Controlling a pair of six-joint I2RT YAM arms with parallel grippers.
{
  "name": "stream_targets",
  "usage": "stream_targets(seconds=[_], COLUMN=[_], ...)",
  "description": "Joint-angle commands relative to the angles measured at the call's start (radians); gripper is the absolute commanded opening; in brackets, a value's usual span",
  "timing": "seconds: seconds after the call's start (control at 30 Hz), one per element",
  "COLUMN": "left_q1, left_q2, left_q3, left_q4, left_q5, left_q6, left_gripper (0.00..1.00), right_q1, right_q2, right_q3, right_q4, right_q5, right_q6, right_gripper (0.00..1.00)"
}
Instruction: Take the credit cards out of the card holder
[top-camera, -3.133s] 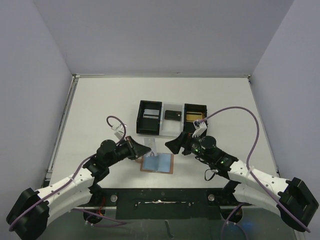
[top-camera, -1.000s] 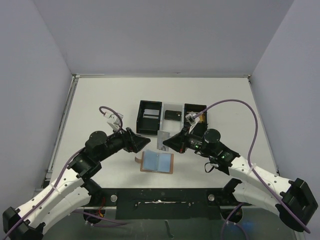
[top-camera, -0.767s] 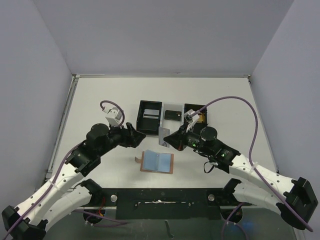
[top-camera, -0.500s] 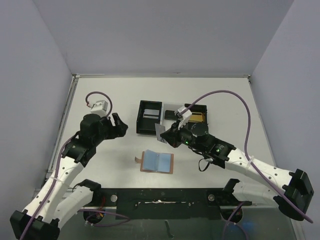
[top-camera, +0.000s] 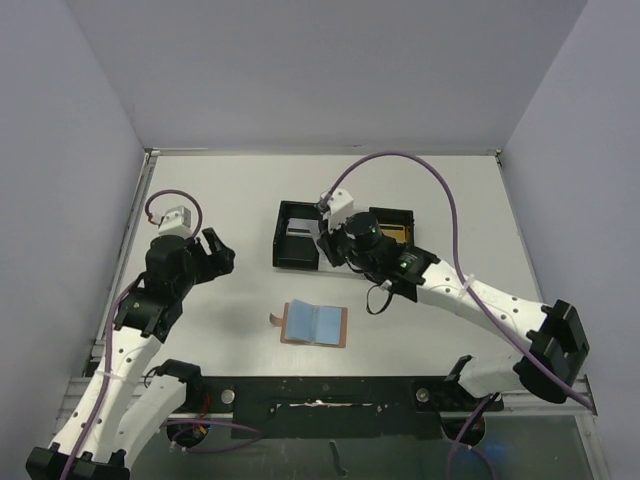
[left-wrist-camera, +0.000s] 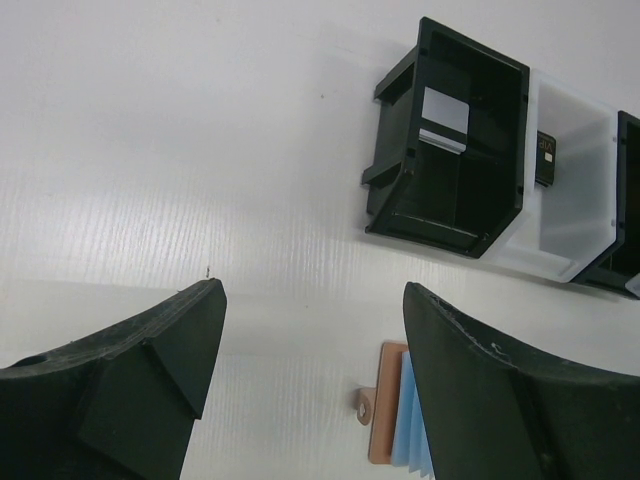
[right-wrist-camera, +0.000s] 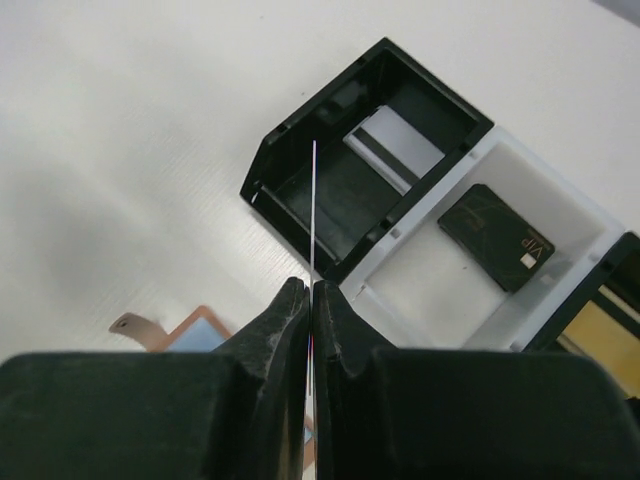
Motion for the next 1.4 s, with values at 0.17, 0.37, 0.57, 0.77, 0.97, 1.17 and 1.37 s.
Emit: stream_targets(seconds=[0.17,0.37,0.57,0.77,0.97,1.17,1.37], left_q1=[0.011,0.015,0.021,0.028,0.031,0.036,0.037], left_q2=[-0.047,-0.082,-0.112,-0.13,-0.139,-0.14,-0.147], left_q3=[0.015,0.017,0.02,0.021,0.02,0.02,0.018], left_q4=[0.012,0.003,-0.008,-0.012,-0.011,-0.009,-0.01], left_q5=[-0.096,-0.122,-0.151,-0.161,-0.162,-0.156,-0.16], left_q6=[-0.018,-0.028,-0.032,-0.035,-0.035,-0.034,-0.035], left_gripper=[0.72,0.72,0.72,0.73,0.73,0.73,0.73], right_q1=[0.009,0.031,0.034,0.045,0.044,0.04,0.021], right_q2=[0.278,0.378,0.57,0.712,0.777,0.831,0.869], right_q3=[0.361,0.45,0.63,0.717,0.746,0.78,0.797], right_q4=[-0.131,-0.056,-0.177,-0.221,-0.195,-0.194,-0.203], right_q5=[0.167,0.17,0.248,0.351,0.374,0.375,0.379], right_q6=[-0.23,-0.416,-0.524,-0.612,-0.681,-0.717,-0.748], right_gripper=[0.0,0.0,0.0,0.0,0.0,0.0,0.0])
